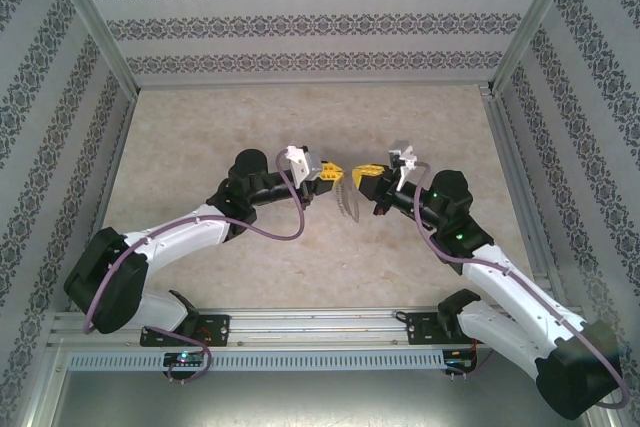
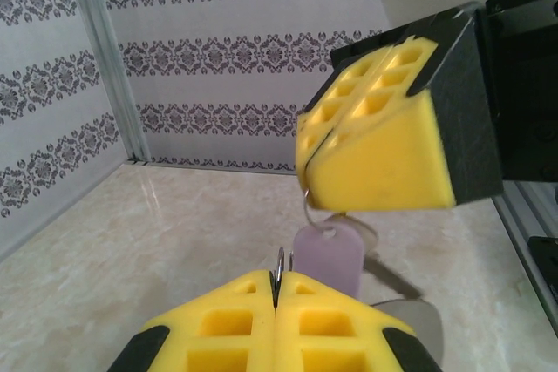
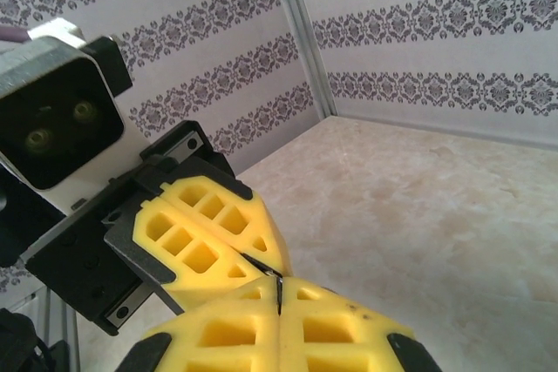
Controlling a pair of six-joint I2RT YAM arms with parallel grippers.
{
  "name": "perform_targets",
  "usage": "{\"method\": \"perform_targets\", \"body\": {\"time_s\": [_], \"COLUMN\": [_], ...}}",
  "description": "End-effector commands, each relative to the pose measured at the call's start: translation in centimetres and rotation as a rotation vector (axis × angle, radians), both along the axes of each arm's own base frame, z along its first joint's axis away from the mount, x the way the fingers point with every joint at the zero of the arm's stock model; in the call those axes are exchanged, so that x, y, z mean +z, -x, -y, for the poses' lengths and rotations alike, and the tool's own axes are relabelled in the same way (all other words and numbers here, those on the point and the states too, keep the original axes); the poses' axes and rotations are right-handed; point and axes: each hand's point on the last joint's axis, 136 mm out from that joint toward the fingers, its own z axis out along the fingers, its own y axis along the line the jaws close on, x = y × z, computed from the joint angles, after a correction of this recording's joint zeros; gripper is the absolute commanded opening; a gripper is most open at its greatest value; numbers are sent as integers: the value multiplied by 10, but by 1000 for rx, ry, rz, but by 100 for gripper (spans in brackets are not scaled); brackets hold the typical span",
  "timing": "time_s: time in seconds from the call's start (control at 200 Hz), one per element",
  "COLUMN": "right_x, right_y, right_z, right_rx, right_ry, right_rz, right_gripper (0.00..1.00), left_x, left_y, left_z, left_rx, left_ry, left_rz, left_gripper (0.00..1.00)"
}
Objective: Put the keys on the keyring
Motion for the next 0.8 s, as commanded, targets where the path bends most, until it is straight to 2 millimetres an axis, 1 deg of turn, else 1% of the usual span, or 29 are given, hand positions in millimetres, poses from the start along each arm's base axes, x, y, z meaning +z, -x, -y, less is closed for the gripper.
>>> {"method": "perform_targets", "body": {"time_s": [0.0,0.345,0.555,0.794], "right_x": [19,21,18,7], "right_y": [2,1,-3,-9], "right_z": [-5,-8,-9,-7], "right_rx": [17,14,10,-19], "right_ry": [-8,-10,-4,20], "right_rz": [75,81,79,61], "right_gripper": [0,0,0,0], "left_x": [19,21,27,35], "left_y": [5,11,14,18], "left_z": [7,10,10,8], "left_rx": [-27,-47,-58,-60], "left_ry": [20,25,44,72], "left_rz": [62,57,59,66], "left_gripper": [0,0,0,0]}}
